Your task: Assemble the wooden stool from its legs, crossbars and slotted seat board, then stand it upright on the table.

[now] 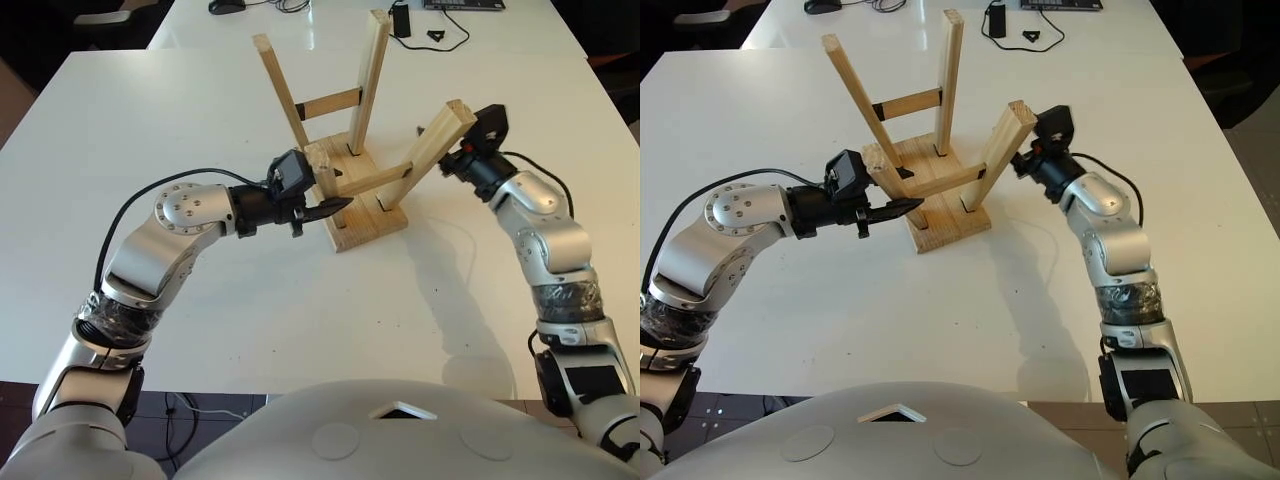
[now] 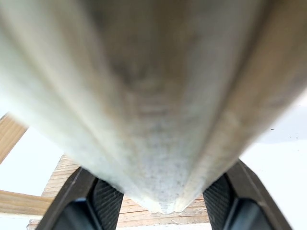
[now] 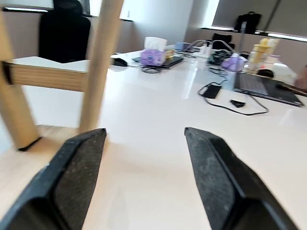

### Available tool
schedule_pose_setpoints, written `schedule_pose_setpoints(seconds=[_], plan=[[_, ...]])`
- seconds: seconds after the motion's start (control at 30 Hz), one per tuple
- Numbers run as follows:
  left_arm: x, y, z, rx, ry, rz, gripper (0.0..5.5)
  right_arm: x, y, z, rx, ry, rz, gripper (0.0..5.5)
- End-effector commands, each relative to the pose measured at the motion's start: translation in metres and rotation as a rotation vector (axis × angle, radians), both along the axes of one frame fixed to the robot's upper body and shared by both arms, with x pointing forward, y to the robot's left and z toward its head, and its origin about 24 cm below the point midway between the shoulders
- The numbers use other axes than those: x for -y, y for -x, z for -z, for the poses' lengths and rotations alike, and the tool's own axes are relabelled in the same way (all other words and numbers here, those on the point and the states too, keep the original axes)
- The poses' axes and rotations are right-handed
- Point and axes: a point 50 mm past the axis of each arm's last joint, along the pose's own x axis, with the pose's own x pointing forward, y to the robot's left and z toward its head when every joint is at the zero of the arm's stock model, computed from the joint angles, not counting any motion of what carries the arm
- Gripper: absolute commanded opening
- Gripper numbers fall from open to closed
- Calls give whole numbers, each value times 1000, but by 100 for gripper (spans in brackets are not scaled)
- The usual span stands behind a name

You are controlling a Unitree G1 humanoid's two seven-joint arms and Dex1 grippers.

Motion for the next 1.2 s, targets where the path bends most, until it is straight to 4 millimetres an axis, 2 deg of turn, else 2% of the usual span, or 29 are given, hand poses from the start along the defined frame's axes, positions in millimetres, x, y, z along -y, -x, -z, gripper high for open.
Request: schedule_pose_setpoints(seconds=[0.03, 0.1, 0.17, 0.23, 0.3, 0.33, 0.37, 0.4, 0.43, 0.47, 0.5, 0.57, 0.63, 0.7, 0.77, 0.83, 0.9, 1.0, 1.1, 1.2], plan=[[-26, 9, 54, -254, -241, -122, 204, 70, -17, -3, 28, 15, 385, 303], [-26, 8, 53, -252, -245, -114, 204, 75, -18, 3, 28, 0, 453, 303], [-28, 8, 52, -250, -252, -114, 204, 56, -18, 12, 12, -28, 423, 303], [-30, 8, 53, -252, -260, -120, 204, 10, -9, 27, -58, -118, 282, 303], [-31, 8, 55, -257, -263, -126, 204, -47, 12, 28, -139, -278, 38, 303], [-31, 8, 56, -260, -263, -128, 204, -77, 28, 14, -157, -414, -138, 303], [-31, 10, 57, -263, -262, -129, 204, -105, 51, -15, -154, -586, -390, 303], [-30, 11, 57, -266, -259, -129, 204, -121, 75, -42, -134, -702, -619, 303], [-29, 12, 57, -267, -257, -129, 204, -128, 94, -61, -106, -748, -786, 303], [-28, 12, 57, -268, -253, -128, 204, -129, 105, -72, -95, -738, -889, 303], [-26, 12, 58, -267, -249, -129, 204, -127, 107, -73, -95, -693, -922, 303], [-23, 11, 58, -263, -242, -125, 204, -123, 100, -60, -139, -590, -867, 303], [-20, 10, 57, -258, -238, -116, 204, -116, 88, -42, -168, -487, -740, 303], [-20, 10, 56, -256, -239, -110, 204, -101, 73, -25, -189, -420, -584, 303], [-23, 10, 56, -257, -243, -114, 204, -76, 54, -9, -217, -373, -406, 303], [-25, 11, 56, -259, -247, -117, 204, -38, 31, 6, -239, -334, -189, 303], [-27, 13, 56, -260, -246, -113, 204, 8, 9, 17, -247, -331, 39, 303], [-24, 15, 53, -259, -233, -88, 204, 56, -7, 25, -219, -291, 246, 303], [-20, 17, 50, -258, -215, -58, 204, 74, -12, 25, -150, -422, 275, 303], [-21, 18, 50, -260, -213, -59, 204, 75, -12, 30, -153, -500, 284, 303]])
